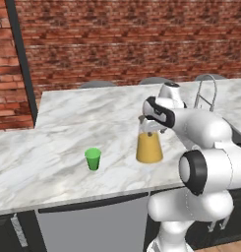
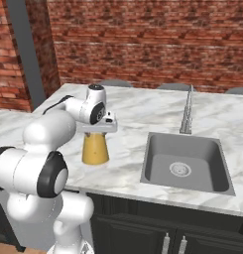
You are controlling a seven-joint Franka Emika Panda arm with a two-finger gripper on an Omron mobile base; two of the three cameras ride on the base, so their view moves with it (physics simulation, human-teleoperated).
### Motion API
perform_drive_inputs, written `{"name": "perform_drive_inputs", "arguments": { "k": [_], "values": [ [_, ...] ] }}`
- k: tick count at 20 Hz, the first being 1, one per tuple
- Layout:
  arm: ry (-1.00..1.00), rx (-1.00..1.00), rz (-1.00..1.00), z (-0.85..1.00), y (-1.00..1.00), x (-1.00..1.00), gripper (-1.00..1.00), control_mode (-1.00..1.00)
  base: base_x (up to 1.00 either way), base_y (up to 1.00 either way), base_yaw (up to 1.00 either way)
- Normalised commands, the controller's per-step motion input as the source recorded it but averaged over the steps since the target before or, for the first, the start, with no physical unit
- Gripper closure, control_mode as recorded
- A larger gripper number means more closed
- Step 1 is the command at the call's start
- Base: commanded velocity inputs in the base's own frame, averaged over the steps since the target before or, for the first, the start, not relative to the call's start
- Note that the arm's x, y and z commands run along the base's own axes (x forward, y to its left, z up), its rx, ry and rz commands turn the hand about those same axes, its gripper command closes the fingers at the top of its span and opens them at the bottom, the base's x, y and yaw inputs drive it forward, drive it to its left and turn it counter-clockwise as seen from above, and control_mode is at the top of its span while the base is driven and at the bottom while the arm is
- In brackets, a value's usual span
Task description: Place the pitcher and cup on the dining counter for serving.
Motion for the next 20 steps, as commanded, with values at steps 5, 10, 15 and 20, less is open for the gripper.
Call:
{"name": "perform_drive_inputs", "arguments": {
  "k": [5, 10, 15, 20],
  "values": [
    [0.0, 0.0, 0.17, -0.51, 0.26, 0.0, 1.0, -1.0, 0.0, 0.0, 0.0],
    [0.0, 0.0, 0.11, -0.25, 0.07, 0.0, 1.0, -1.0, 0.0, 0.0, 0.0],
    [-0.04, 0.0, 0.0, -0.01, 0.0, -0.06, 1.0, -1.0, 0.0, 0.0, 0.0],
    [-0.25, 0.0, 0.0, 0.09, 0.0, -0.64, 1.0, -1.0, 0.0, 0.0, 0.0]
  ]
}}
